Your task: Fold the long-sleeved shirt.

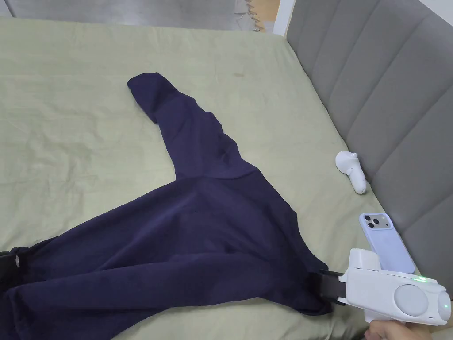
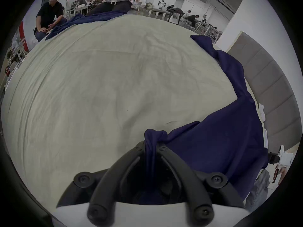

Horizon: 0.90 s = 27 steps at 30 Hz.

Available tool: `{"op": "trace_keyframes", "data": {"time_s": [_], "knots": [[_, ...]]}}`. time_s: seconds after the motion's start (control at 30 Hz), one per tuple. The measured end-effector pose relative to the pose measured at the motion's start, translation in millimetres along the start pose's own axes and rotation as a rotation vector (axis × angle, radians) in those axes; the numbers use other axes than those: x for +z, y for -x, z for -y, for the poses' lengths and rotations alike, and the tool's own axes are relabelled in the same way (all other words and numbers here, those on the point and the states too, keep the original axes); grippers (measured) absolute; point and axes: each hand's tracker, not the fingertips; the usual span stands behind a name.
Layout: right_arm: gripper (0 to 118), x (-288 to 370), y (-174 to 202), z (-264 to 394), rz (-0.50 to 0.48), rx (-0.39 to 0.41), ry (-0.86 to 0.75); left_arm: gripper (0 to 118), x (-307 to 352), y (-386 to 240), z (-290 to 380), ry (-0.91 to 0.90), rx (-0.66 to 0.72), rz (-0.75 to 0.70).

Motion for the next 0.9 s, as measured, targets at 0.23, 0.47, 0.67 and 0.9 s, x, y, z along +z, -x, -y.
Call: {"op": "trace_keyframes", "data": {"time_s": [0.23, 0.47, 0.67, 0.9], "knots": [[2, 27.2, 4.9, -14.2, -0.069, 0.024, -0.117, 16, 11.9, 1.8, 0.7, -0.052, 0.008, 0.010], [1, 117.2, 41.3, -100.9, -0.234, 0.125, -0.422, 16, 100.4, -3.8, -55.3, -0.351, 0.056, 0.131], [1, 211.4, 106.0, -198.1, -0.254, 0.286, -0.657, 15, 214.4, -21.1, -131.2, -0.629, 0.009, 0.141], [1, 340.2, 163.2, -296.4, -0.232, 0.383, -0.921, 15, 354.2, -42.6, -215.6, -0.901, -0.074, 0.125]]}}
